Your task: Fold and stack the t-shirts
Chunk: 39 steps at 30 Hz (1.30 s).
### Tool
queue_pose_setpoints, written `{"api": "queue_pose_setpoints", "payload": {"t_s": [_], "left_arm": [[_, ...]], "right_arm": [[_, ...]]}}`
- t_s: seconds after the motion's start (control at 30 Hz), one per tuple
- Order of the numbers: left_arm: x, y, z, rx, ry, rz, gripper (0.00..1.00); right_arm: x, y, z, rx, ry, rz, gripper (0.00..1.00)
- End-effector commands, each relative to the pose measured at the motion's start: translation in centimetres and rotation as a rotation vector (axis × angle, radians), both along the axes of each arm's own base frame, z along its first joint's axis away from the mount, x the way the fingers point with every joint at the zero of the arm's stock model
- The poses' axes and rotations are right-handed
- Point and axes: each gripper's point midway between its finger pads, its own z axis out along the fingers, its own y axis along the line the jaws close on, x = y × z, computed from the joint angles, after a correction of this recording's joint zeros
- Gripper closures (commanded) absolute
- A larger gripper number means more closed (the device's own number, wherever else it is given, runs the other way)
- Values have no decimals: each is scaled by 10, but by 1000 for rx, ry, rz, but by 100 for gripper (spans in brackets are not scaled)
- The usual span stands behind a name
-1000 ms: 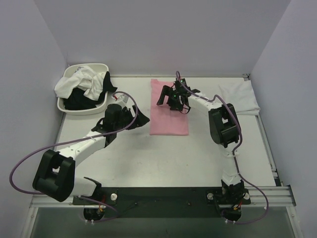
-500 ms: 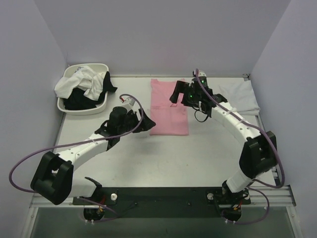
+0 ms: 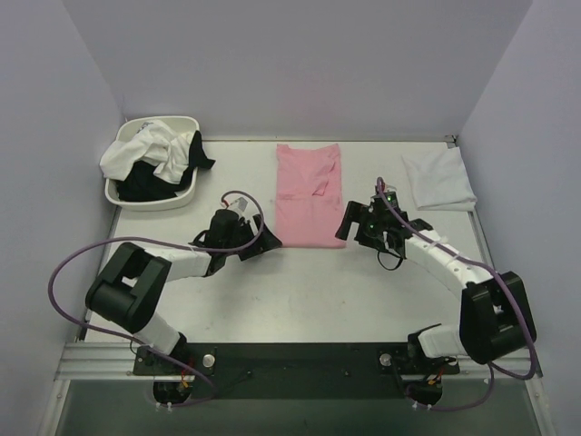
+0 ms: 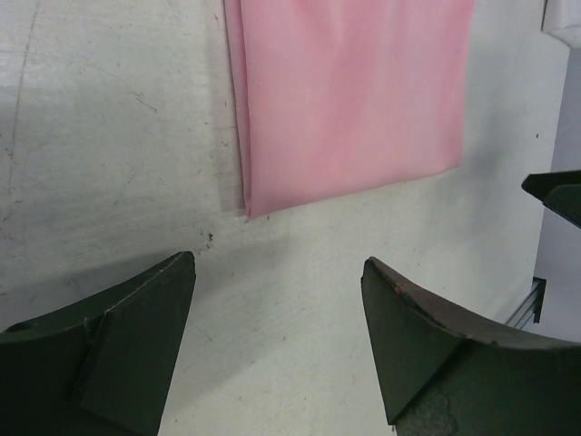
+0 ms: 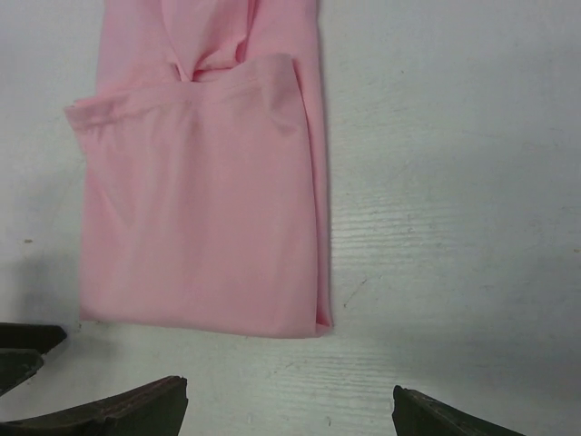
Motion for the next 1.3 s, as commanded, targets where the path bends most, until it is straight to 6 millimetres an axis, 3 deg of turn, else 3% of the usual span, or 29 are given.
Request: {"api": "queue_pose_setpoints", "payload": {"t_s": [0.0,0.27,0.53,0.77,0.8,0.9,1.13,1.27], "left_arm": [[15,-12,11,-107,-41,1,17],[12,-14,-29,-119,43,18,19],[13,-14,-45,-117,83,36,30],[13,-12,-60,-105,114,43,57],[14,-12,-60,-105,115,42,72],[14,-12,-67,-101,131,45,100],[11,-12,-69,-114,127,40,100],[8,-9,-61,-112,110,42,100]], "right_arm": [[6,3,36,70,-124,-7,3],[-6,0,33,96,-141,-12,4],[-10,-1,24,98,-122,-16,6],[-11,1,19,105,-109,-14,6],[-11,1,18,103,-108,-14,7],[-12,0,16,101,-104,-15,6],[-13,-2,9,95,-98,-22,6],[-11,0,3,115,-85,-35,7]]}}
